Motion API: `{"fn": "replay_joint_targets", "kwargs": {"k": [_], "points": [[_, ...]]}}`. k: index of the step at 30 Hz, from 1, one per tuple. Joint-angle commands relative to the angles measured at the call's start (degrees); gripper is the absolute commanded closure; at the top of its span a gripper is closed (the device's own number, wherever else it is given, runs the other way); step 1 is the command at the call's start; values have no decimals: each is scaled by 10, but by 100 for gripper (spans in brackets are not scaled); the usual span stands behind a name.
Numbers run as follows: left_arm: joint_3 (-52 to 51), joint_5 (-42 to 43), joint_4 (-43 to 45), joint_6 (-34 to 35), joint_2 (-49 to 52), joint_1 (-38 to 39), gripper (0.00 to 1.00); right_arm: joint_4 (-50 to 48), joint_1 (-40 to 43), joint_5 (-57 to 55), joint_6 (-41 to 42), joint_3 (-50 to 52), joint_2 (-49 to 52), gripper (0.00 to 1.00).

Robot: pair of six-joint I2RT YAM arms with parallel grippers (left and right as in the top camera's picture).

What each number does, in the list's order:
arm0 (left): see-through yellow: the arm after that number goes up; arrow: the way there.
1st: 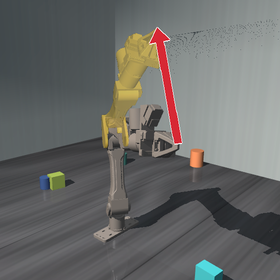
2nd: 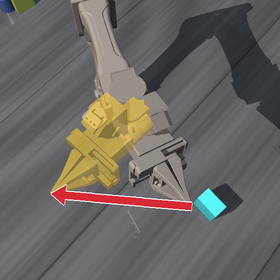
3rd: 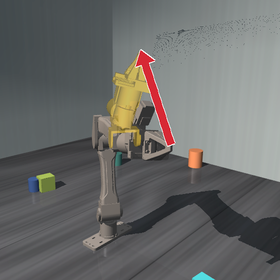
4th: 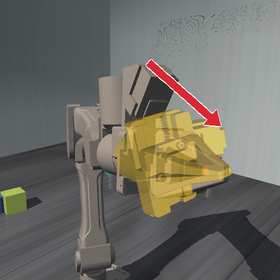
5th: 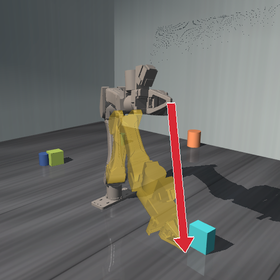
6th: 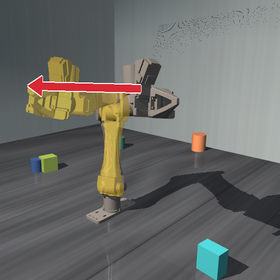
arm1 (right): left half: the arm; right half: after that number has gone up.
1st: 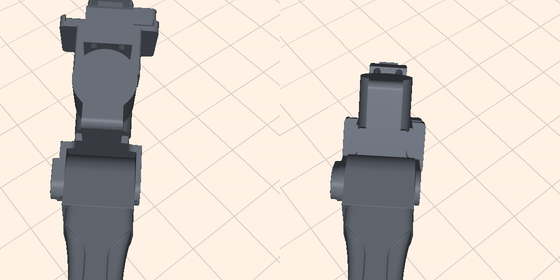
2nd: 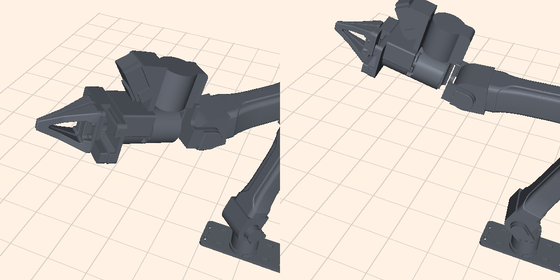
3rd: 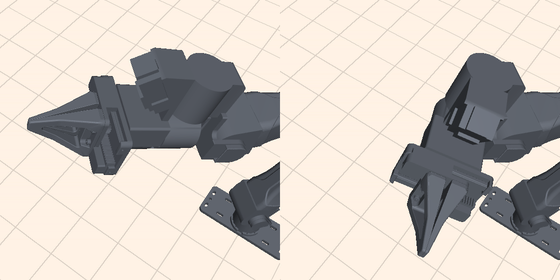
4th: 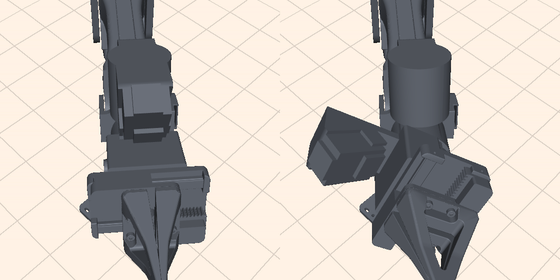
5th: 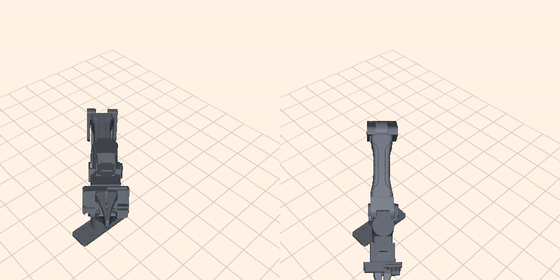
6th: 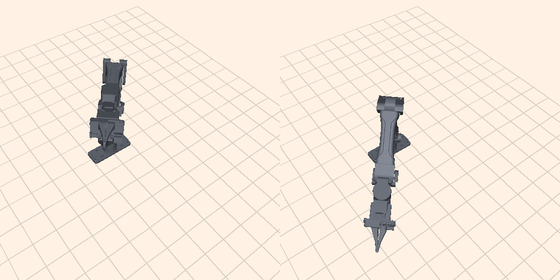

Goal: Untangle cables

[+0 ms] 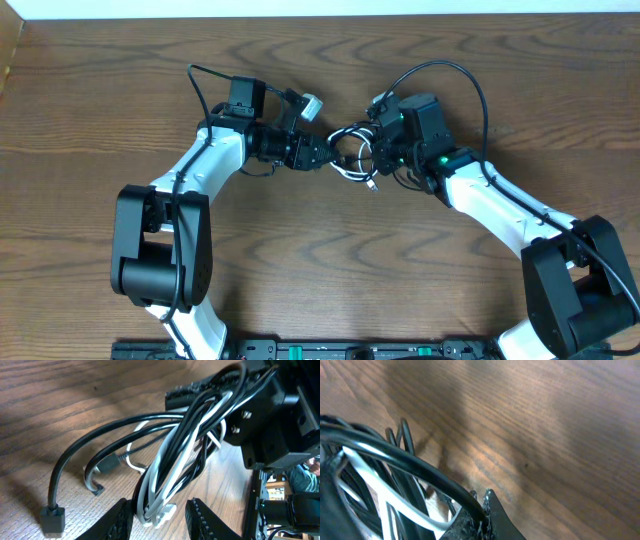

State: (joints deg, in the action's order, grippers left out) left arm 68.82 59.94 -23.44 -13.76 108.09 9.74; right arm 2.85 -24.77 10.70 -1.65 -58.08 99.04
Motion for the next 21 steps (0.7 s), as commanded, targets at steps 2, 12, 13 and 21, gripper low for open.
{"fn": "replay_joint_targets", "kwargs": {"k": [2,12,13,21], "points": [[-3,-42,-4,1,-3,17,62,-18,0,0,10,-6,5,99],[-3,-193,-5,142,-3,53,59,-22,0,0,10,-6,5,99],[-3,-193,-5,149,-3,54,59,-22,0,0,9,-6,5,99],[-3,-196,-5,154,-3,54,75,-18,0,0,9,-6,5,98]]}}
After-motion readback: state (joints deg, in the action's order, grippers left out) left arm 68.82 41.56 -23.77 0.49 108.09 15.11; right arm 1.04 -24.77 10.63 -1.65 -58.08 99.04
